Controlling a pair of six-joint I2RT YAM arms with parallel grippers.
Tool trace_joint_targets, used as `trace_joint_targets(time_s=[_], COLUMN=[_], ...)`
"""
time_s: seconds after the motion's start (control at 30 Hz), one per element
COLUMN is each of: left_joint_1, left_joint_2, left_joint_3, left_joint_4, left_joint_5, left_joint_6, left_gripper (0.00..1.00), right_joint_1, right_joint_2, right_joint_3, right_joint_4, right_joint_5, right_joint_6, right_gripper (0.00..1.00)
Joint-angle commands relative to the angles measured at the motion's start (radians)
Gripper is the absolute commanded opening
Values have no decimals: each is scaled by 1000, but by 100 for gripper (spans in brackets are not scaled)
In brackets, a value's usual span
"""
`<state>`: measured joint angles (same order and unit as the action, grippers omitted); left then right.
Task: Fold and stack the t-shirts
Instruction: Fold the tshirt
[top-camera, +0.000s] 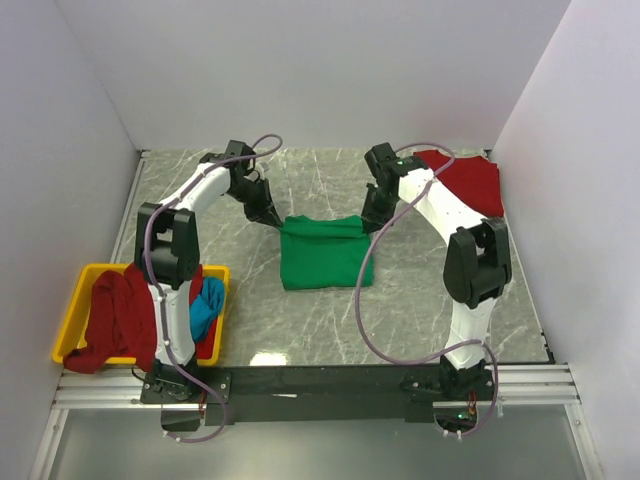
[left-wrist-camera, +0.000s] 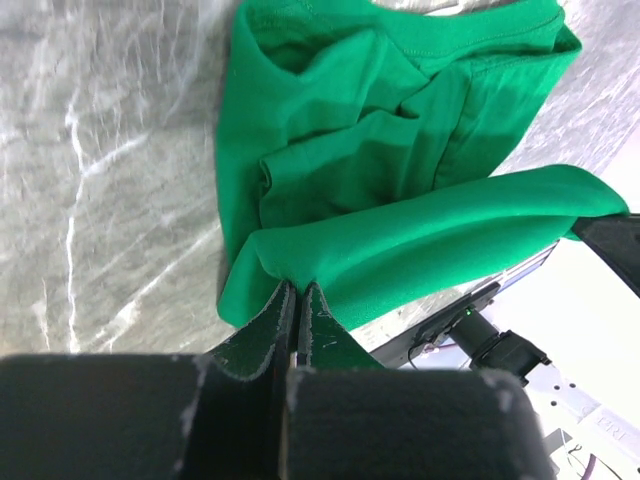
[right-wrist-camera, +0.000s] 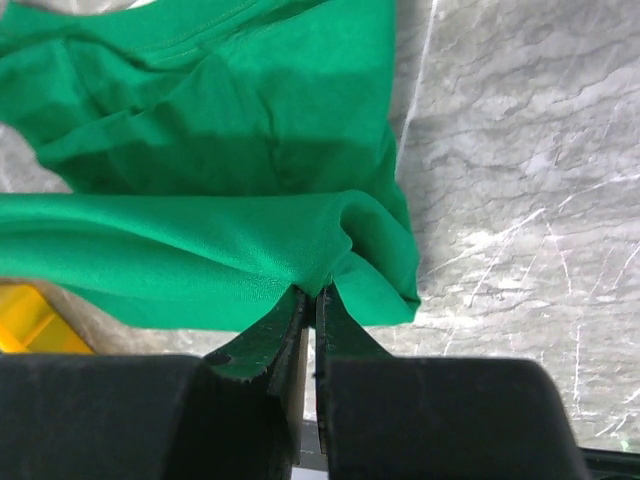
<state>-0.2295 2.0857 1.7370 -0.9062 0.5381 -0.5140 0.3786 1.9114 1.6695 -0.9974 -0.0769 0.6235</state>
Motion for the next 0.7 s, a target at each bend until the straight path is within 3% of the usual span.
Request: trace_joint_targets(time_s=[0.0,0.13,0.2,0.23,0.27,0.33,0.37,0.4,0.5,0.67], left_joint_1=[15,21,25,28,35,42,51,56,61,56], left_joint_2=[25,53,80,88,92,97,93,88,50,-22], left_joint_3=[62,94,133,145,159,194,205,213,210,56], left_joint_4=[-10,13,21,26,33,43,47,49,72,153], left_joint_5=[16,22,17,1,-12,-53,-67,-75,-92,-47], left_joint_6=[28,9,-4,-12,-27,-44,-46,-47,-43,-47], left_gripper=[1,3,15,23,42,64,69,73,81,83], right_joint_1=[-21,-38,-53,-61,-76,-90,-108,-115,-133,-141], right_joint_2=[20,75,113,129,156,185,189,190,157,72], right_joint_3=[50,105,144,157,191,228,260,271,257,92], right_joint_4=[-4,-3,22,34,48,103,118,135,213,267], right_joint_5=[45,55,48,37,5,-41,-90,-115,-178,-208], right_joint_6=[-7,-21,-28,-31,-42,-59,-57,-56,-67,-149], right_gripper=[0,0,0,7,17,44,52,65,87,88])
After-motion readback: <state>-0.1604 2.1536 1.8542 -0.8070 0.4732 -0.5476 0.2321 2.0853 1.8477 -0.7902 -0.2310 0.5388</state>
